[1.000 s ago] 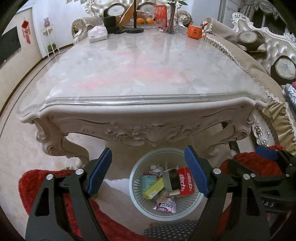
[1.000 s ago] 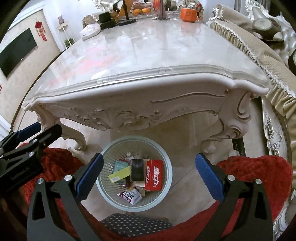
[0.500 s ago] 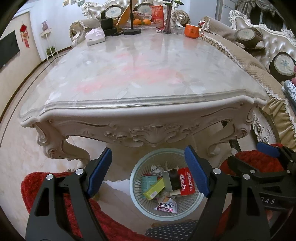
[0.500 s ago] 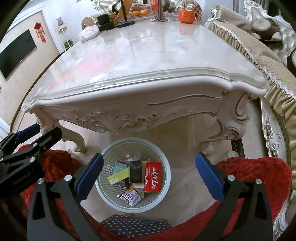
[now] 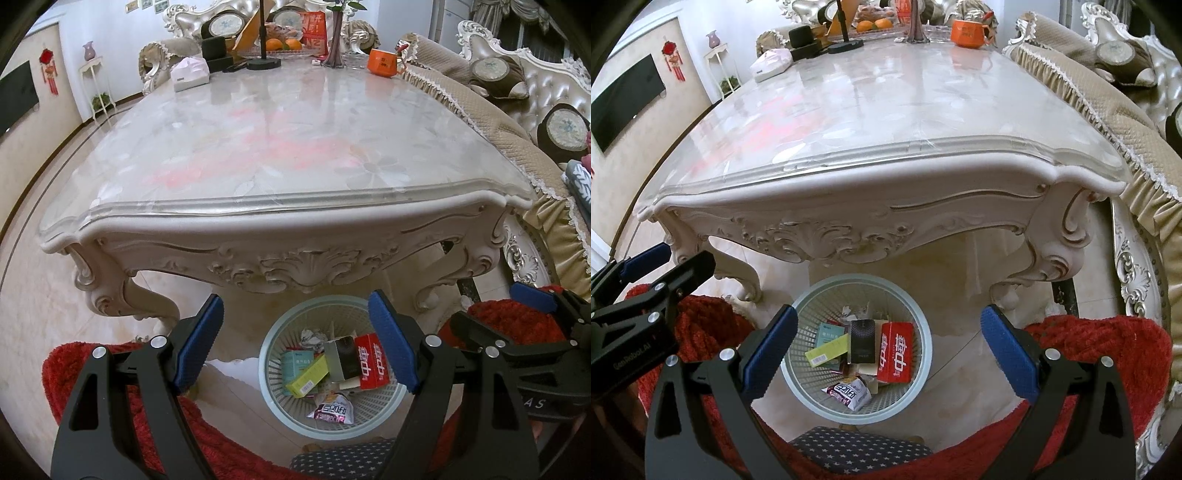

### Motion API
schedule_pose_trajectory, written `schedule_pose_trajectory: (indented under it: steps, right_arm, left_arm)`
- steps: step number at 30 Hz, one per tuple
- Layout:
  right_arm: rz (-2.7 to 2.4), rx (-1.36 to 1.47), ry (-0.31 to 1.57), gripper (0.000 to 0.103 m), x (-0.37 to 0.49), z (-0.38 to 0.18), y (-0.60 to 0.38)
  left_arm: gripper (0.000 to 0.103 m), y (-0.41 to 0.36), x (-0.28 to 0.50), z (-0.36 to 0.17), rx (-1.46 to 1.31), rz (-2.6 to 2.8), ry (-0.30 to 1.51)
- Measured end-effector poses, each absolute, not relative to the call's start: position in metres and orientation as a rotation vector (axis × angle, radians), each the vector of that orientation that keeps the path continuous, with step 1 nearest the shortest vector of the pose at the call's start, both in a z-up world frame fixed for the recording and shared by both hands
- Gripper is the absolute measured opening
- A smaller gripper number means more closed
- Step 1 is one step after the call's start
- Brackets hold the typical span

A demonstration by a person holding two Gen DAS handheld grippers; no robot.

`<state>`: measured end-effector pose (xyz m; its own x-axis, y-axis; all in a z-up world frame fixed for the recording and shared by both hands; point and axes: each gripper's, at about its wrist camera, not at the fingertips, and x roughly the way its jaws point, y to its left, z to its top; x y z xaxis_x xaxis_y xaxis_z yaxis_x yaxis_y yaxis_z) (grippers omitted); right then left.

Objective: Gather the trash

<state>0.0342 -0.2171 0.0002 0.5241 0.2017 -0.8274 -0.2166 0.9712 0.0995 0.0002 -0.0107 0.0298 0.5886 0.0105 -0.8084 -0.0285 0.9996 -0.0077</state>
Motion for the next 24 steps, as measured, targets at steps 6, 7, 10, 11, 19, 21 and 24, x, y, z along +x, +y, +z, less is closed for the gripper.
schedule_pose_trajectory:
  steps: [6, 7, 10, 11, 19, 21, 24]
  right_arm:
    - [0.253, -0.029, 0.976, 0.095, 0.034, 0.002, -0.216]
    - [0.252, -0.03, 0.976, 0.095, 0.034, 0.002, -0.216]
    - [0.251, -0.026, 0.976, 0.095, 0.034, 0.002, -0.216]
    - [0.252, -0.027, 0.975, 0.095, 0.033, 0.002, -0.216]
    - [0.244, -0.034, 0.963, 0.095, 0.034, 0.002, -0.217]
    - [0.241, -0.035, 0.965, 0.095, 0.035, 0.001, -0.217]
    - [0.24, -0.036, 0.967, 0.095, 0.035, 0.001, -0.217]
  left_arm:
    - [0.079, -0.01, 0.001, 0.03, -0.023, 0.022, 0.943]
    - [0.079, -0.01, 0.001, 0.03, -0.023, 0.021, 0.941]
    - [0.079, -0.011, 0.0, 0.029, -0.02, 0.013, 0.938]
    - [0.079, -0.011, 0.0, 0.028, -0.015, 0.013, 0.939]
    - [0.079, -0.013, -0.001, 0.024, 0.007, 0.019, 0.95]
    - [0.079, -0.011, -0.001, 0.022, -0.02, -0.006, 0.957]
    - [0.079, -0.009, 0.0, 0.02, -0.025, -0.006, 0.967]
